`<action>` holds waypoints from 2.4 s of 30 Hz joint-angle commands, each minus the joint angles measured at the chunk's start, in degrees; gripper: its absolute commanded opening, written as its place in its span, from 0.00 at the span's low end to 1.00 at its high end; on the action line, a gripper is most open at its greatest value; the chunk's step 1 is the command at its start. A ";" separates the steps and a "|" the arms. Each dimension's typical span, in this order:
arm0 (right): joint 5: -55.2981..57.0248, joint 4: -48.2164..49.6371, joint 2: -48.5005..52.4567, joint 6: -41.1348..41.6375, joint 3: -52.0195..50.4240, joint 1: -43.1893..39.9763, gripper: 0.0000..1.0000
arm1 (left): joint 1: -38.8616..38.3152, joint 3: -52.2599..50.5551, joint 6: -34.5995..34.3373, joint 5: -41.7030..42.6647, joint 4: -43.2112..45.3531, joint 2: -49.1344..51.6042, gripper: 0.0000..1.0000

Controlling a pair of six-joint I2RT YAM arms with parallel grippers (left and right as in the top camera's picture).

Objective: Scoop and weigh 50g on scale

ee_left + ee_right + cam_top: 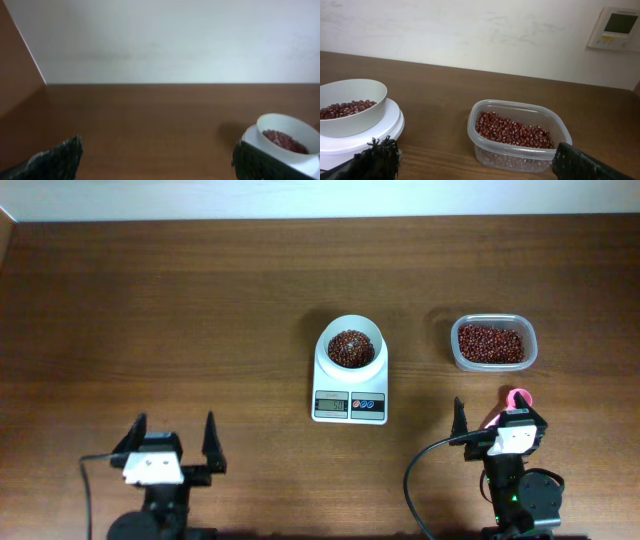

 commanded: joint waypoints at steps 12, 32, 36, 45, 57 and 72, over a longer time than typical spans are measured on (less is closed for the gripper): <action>-0.33 -0.37 -0.59 -0.42 -0.42 0.50 0.99 | 0.26 -25.55 -0.74 -0.72 28.39 -0.22 0.99; -0.33 -0.37 -0.59 -0.42 -0.42 0.50 0.99 | 0.24 -25.94 0.11 3.85 26.21 1.68 0.99; -0.33 -0.37 -0.59 -0.42 -0.42 0.50 0.99 | 0.24 -25.94 0.11 3.85 26.21 1.68 0.99; -0.33 -0.37 -0.59 -0.42 -0.42 0.50 0.99 | 0.26 -25.94 0.11 3.85 26.18 1.68 0.99; -0.33 -0.37 -0.59 -0.42 -0.42 0.50 0.99 | 0.24 -25.94 0.11 3.85 26.21 -0.33 0.99; -0.33 -0.35 -0.59 -0.42 -0.42 0.50 0.99 | 0.26 -25.97 0.11 3.85 26.21 -0.35 0.99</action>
